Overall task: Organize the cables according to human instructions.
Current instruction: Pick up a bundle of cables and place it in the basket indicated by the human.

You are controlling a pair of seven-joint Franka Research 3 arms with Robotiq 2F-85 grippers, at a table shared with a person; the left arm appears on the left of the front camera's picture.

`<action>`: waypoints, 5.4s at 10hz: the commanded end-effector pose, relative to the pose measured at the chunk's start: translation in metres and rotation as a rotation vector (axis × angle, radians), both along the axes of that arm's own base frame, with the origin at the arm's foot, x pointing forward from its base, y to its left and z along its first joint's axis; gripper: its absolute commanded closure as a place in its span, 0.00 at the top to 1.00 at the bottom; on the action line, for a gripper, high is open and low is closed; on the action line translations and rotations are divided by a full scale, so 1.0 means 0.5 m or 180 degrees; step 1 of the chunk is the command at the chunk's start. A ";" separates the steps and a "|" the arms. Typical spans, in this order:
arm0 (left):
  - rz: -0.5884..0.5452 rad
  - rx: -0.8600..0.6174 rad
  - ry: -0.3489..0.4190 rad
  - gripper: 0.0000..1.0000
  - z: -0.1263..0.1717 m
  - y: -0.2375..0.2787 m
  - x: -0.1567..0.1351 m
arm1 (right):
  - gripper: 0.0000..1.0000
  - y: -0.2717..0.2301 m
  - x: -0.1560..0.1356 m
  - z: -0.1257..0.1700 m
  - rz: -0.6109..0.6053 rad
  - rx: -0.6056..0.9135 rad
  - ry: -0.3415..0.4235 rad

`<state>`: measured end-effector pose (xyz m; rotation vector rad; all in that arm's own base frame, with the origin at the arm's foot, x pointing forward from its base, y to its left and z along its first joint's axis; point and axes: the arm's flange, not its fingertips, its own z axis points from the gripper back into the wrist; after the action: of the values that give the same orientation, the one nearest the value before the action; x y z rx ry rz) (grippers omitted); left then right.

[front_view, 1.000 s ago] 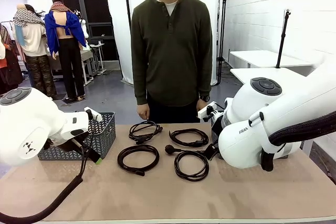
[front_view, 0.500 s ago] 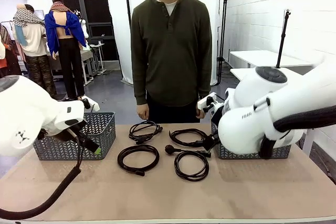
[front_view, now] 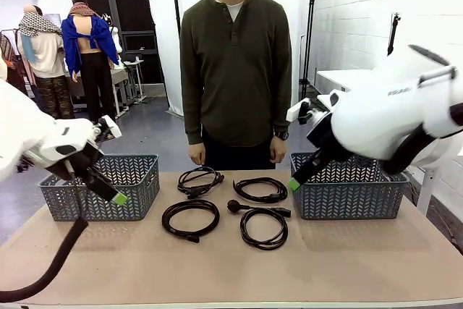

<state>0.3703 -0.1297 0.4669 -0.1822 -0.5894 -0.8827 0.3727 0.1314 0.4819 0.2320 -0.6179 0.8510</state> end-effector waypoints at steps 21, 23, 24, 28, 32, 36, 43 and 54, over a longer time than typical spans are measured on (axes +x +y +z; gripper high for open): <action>-0.0430 -0.0344 -0.0033 1.00 0.064 0.075 -0.027 | 1.00 -0.046 -0.015 0.041 0.0412 0.0190 -0.0163; -0.0430 -0.0344 -0.0033 1.00 0.064 0.075 -0.027 | 1.00 -0.046 -0.015 0.041 0.0412 0.0190 -0.0163; -0.0430 -0.0344 -0.0033 1.00 0.064 0.075 -0.027 | 1.00 -0.046 -0.015 0.041 0.0412 0.0190 -0.0163; -0.0430 -0.0344 -0.0033 1.00 0.064 0.075 -0.027 | 1.00 -0.046 -0.015 0.041 0.0412 0.0190 -0.0163; -0.0430 -0.0344 -0.0033 1.00 0.064 0.075 -0.027 | 1.00 -0.045 -0.005 0.051 0.0540 -0.0099 -0.0242; -0.0430 -0.0344 -0.0033 1.00 0.064 0.075 -0.027 | 1.00 -0.003 0.103 0.076 0.1001 -0.0853 0.0025; -0.0430 -0.0344 -0.0033 1.00 0.064 0.075 -0.027 | 1.00 0.116 0.266 -0.013 0.1805 -0.1318 0.0308; -0.0430 -0.0344 -0.0033 1.00 0.064 0.075 -0.027 | 1.00 0.158 0.298 -0.052 0.1867 -0.1493 0.0313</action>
<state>0.3555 -0.0943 0.4999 -0.2997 -0.6366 -0.9753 0.5069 0.2049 0.4633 0.0563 -0.2427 1.4707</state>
